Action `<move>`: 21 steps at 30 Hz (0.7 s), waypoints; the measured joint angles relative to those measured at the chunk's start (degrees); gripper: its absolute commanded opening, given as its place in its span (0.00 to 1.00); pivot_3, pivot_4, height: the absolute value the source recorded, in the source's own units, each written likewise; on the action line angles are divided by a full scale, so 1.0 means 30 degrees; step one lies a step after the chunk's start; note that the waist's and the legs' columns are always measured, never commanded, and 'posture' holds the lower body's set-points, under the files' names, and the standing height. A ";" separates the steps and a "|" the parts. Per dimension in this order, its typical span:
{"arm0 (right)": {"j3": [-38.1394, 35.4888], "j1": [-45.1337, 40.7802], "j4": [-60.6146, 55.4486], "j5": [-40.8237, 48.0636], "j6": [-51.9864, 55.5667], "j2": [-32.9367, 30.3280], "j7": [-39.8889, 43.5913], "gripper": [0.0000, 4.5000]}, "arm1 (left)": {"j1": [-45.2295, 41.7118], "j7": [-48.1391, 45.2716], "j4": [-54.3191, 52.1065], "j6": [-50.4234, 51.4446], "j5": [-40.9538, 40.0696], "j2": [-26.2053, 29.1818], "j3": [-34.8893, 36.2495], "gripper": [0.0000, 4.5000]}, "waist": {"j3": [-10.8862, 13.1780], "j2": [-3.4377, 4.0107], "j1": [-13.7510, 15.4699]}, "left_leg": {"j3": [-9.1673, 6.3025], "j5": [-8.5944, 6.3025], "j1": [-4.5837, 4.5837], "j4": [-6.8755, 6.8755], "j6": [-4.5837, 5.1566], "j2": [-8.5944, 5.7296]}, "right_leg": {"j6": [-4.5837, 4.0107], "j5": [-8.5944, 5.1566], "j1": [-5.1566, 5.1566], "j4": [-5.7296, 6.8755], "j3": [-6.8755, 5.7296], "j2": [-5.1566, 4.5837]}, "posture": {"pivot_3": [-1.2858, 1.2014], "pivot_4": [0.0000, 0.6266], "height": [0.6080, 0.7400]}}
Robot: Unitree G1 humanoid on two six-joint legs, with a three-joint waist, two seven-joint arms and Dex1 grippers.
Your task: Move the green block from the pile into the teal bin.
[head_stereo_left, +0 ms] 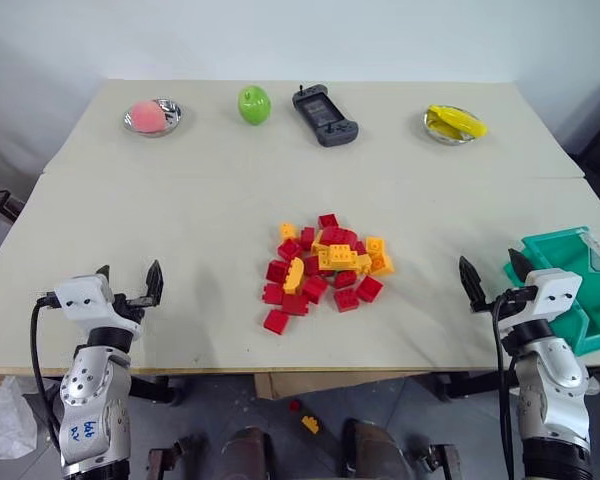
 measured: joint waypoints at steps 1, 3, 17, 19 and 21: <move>0.0159 -0.0020 0.0030 0.0009 0.0000 -0.0028 0.0172 1.00 | -0.0003 -0.0131 -0.0014 0.0178 -0.0059 0.0124 0.0000 1.00 | 0.0000 0.0000 -0.0053 | 0.0001 0.0000 0.0000 -0.0006 0.0000 0.0000 | -0.0001 0.0000 -0.0003 -0.0002 0.0000 0.0000 | 0.52 0.24 1.00; 0.0571 -0.0038 0.0141 0.0152 0.0112 -0.0354 0.0932 1.00 | 0.0013 -0.1171 -0.0013 0.0375 -0.0436 0.0696 -0.0200 1.00 | 0.0002 0.0002 -0.0103 | 0.0003 0.0000 -0.0002 -0.0009 0.0000 0.0000 | -0.0005 -0.0002 -0.0012 0.0001 0.0000 0.0001 | 0.52 0.24 1.00; 0.4075 -0.0600 -0.3889 0.4077 0.7719 -0.9266 1.2535 0.30 | -0.1244 -1.8904 0.1553 -0.1542 -0.3605 0.9515 -0.3996 1.00 | 0.0021 0.0044 -0.0121 | 0.0106 -0.0004 -0.0014 -0.0025 -0.0004 0.0035 | -0.0025 -0.0013 -0.0125 0.0024 0.0032 0.0010 | 0.52 0.24 1.00; 0.5819 -0.2230 -0.4469 0.3781 0.9019 -0.8881 1.2527 0.13 | -0.1931 -2.0103 0.2615 -0.2209 -0.3186 0.9784 -0.4529 1.00 | 0.0022 0.0044 -0.0178 | 0.0143 -0.0002 -0.0023 -0.0034 -0.0026 0.0055 | -0.0037 -0.0019 -0.0179 0.0051 0.0042 0.0028 | 0.52 0.24 1.00; 0.7531 -0.3555 -0.5190 0.3293 0.9777 -0.7798 1.2110 0.00 | -0.2795 -2.0350 0.3287 -0.2475 -0.2951 0.9636 -0.4859 1.00 | 0.0024 0.0040 -0.0132 | 0.0146 0.0005 -0.0043 -0.0034 -0.0040 0.0069 | -0.0038 -0.0020 -0.0204 0.0062 0.0040 0.0043 | 0.52 0.24 1.00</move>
